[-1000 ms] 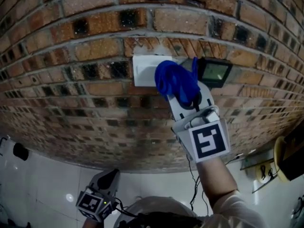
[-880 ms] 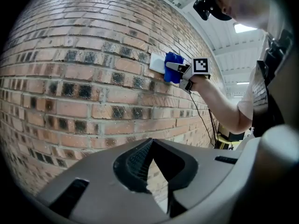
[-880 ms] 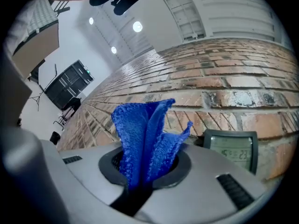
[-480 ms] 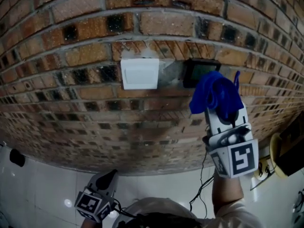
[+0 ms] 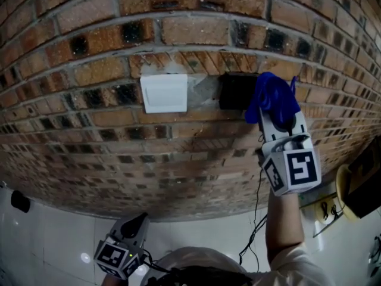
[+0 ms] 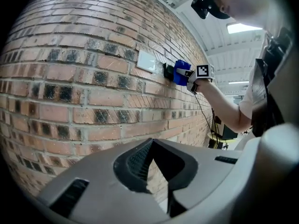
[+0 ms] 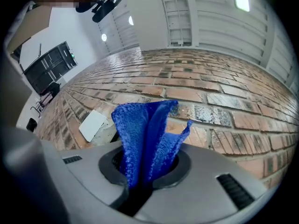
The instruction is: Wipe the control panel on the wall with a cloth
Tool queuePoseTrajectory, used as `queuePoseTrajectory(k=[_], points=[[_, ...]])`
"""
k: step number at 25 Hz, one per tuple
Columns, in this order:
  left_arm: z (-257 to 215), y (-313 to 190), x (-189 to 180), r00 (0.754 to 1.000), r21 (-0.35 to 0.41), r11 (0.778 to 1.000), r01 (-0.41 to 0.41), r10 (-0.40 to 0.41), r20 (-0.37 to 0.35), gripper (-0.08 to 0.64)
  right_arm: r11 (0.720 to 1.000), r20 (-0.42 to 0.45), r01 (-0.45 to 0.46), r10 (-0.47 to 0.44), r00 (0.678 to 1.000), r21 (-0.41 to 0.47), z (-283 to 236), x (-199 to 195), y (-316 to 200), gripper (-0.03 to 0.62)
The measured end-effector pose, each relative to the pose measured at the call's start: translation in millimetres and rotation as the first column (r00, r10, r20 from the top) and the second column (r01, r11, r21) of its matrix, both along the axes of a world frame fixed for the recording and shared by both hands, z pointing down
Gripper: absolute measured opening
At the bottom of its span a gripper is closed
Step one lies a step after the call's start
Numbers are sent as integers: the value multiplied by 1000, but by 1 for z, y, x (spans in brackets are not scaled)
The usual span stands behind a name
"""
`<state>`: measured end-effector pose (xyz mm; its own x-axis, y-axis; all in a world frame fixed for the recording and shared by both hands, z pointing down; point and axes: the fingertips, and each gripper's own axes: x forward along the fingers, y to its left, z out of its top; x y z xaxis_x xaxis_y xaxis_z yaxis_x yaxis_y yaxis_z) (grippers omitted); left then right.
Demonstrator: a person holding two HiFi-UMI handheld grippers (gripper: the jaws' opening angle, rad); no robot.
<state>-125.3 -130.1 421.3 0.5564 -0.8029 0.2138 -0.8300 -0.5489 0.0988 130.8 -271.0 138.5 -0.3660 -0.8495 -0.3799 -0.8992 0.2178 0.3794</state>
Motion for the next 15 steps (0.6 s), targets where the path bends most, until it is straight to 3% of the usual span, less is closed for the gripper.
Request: queuePoseTrajectory(k=[8, 15], points=[[1, 6, -19, 999, -7, 999, 50, -50, -1, 1, 991, -50, 130, -131, 990, -6, 7, -82, 5, 89], [4, 11, -31, 997, -16, 997, 73, -73, 3, 0, 968, -54, 239, -244, 968, -79, 26, -147, -2, 89]])
